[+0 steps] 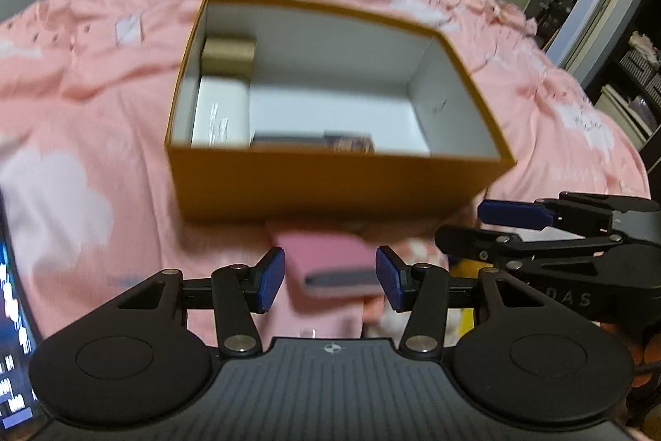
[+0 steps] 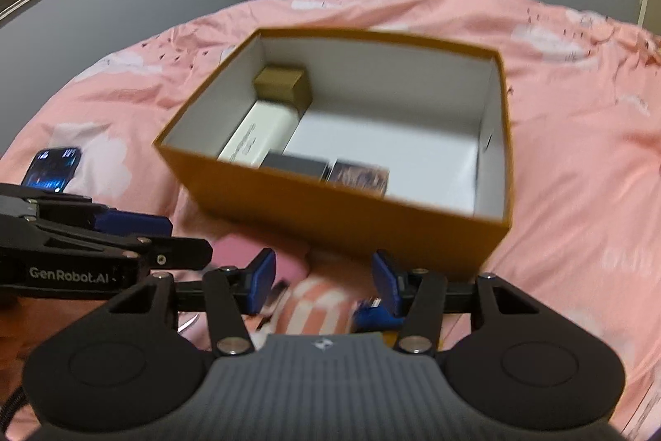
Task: Organize objects
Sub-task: 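Withdraw both tools from the orange box back toward the pile, then move the left tool toward the pink pouch while the right tool reaches over the plush toys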
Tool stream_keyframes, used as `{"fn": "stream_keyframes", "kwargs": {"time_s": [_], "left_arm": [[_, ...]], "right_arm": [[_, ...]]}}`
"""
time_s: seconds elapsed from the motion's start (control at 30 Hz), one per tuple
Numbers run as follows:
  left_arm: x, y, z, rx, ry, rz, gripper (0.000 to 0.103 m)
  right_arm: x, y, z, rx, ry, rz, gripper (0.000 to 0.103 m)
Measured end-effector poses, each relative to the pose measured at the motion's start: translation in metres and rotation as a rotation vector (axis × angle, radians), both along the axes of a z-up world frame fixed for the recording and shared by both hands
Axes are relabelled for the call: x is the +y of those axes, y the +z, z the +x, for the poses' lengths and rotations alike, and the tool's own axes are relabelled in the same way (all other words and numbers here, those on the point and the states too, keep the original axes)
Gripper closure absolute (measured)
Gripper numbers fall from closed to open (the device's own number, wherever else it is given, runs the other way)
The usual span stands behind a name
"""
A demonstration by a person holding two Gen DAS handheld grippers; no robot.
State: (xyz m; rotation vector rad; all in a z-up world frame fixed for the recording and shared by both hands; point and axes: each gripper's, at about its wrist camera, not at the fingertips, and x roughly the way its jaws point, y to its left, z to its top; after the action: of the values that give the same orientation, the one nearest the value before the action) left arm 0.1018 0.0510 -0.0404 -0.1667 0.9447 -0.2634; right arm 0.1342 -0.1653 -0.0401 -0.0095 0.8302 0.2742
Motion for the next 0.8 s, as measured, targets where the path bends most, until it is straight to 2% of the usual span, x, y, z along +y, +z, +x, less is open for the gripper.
{"fn": "stream_keyframes", "kwargs": {"time_s": [0.17, 0.23, 0.37, 0.8], "left_arm": [[0.011, -0.015, -0.01, 0.077, 0.04, -0.017, 0.045], [0.014, -0.019, -0.013, 0.099, 0.057, -0.017, 0.045], [0.02, -0.025, -0.015, 0.13, 0.08, -0.025, 0.045], [0.03, -0.033, -0.015, 0.153, 0.115, -0.057, 0.046]], "right_arm": [[0.004, -0.01, -0.007, 0.05, 0.017, 0.007, 0.05], [0.006, -0.015, -0.008, 0.071, 0.023, 0.006, 0.055], [0.007, -0.024, -0.006, 0.109, 0.021, 0.006, 0.055], [0.006, -0.042, 0.005, 0.168, 0.004, 0.01, 0.057]]}}
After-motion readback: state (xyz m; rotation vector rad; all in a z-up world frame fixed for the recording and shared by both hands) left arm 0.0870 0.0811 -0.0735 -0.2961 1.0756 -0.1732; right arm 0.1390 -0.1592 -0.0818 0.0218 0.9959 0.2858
